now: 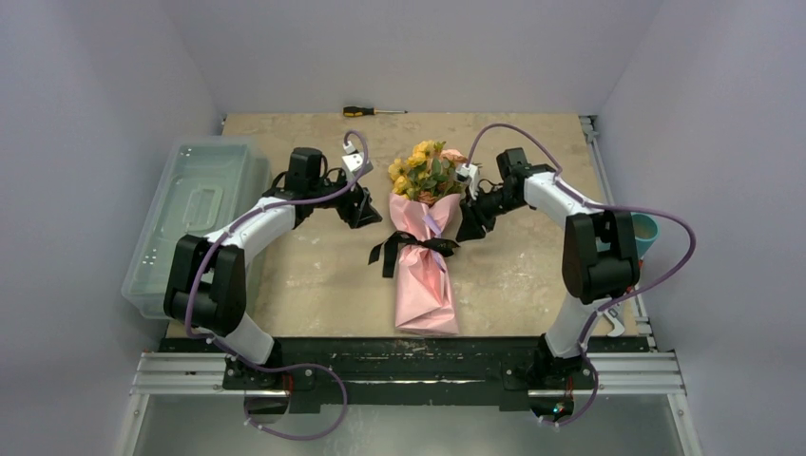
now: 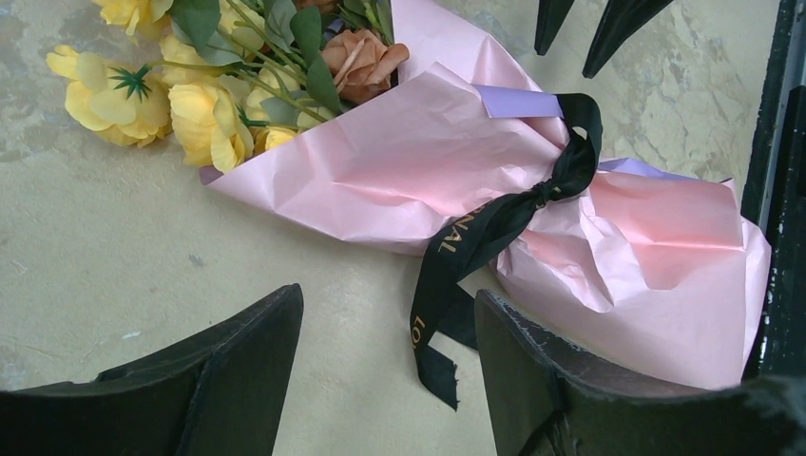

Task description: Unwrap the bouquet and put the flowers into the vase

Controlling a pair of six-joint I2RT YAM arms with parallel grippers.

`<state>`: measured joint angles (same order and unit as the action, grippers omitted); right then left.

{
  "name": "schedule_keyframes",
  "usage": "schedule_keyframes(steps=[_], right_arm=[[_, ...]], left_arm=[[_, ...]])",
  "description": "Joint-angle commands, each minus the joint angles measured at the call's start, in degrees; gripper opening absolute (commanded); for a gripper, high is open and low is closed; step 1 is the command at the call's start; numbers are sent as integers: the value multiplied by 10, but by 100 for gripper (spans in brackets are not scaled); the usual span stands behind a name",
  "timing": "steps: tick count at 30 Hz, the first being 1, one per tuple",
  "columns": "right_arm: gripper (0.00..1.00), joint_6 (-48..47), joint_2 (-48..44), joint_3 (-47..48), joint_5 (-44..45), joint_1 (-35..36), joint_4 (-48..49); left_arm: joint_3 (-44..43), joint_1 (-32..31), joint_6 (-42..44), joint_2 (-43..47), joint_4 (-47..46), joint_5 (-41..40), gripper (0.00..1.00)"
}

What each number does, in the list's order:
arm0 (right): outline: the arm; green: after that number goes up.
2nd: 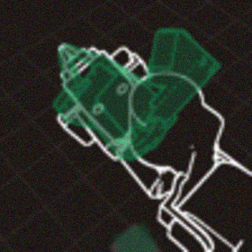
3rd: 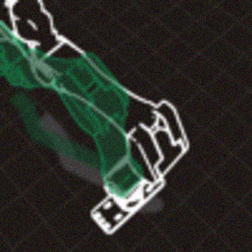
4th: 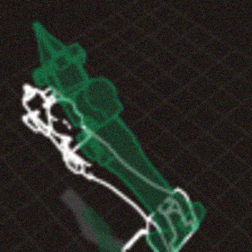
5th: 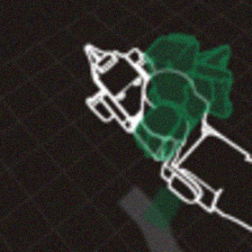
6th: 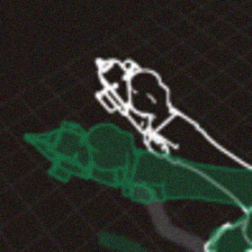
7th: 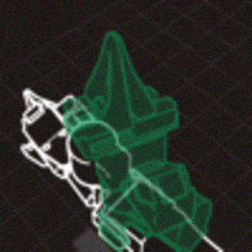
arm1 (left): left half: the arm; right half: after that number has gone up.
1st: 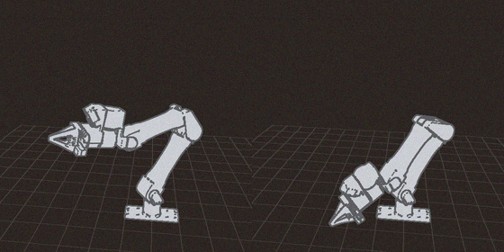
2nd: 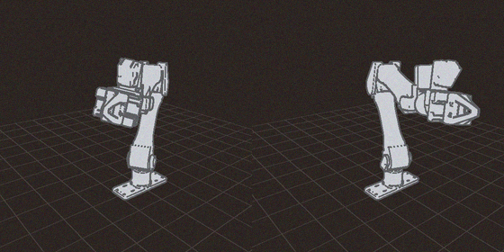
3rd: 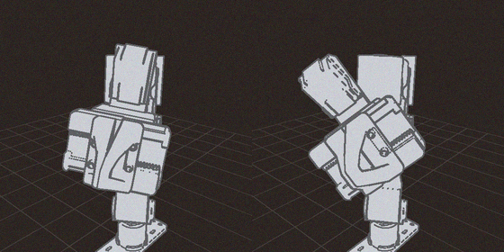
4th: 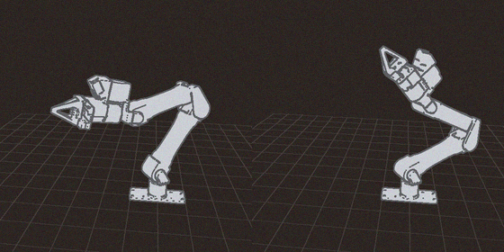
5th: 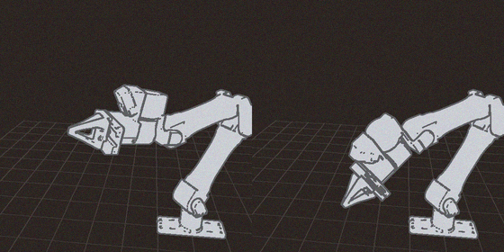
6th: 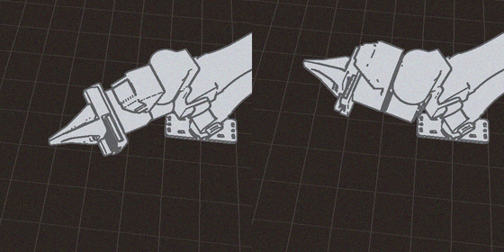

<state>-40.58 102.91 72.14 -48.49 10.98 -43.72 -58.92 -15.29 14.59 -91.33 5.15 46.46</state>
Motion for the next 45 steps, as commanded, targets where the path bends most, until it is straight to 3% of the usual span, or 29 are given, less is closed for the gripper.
schedule_keyframes(steps=[1, 26, 29, 33, 45], right_arm=[[42, -35, 14, -1, 3, 6, 43], [41, -9, 23, -62, -6, 43, 137], [31, -1, 12, -74, -7, 45, 149], [0, 1, 5, -72, -7, 46, 132], [0, 28, -49, -78, 1, 46, 120]], left_arm=[[-1, 0, 19, 22, -7, 4, 66], [6, -21, 15, 9, -10, -21, 72], [14, -23, 34, 5, -3, -22, 72], [19, -35, 81, 5, 17, -28, 71], [32, -61, 294, -27, 108, -77, 59]])
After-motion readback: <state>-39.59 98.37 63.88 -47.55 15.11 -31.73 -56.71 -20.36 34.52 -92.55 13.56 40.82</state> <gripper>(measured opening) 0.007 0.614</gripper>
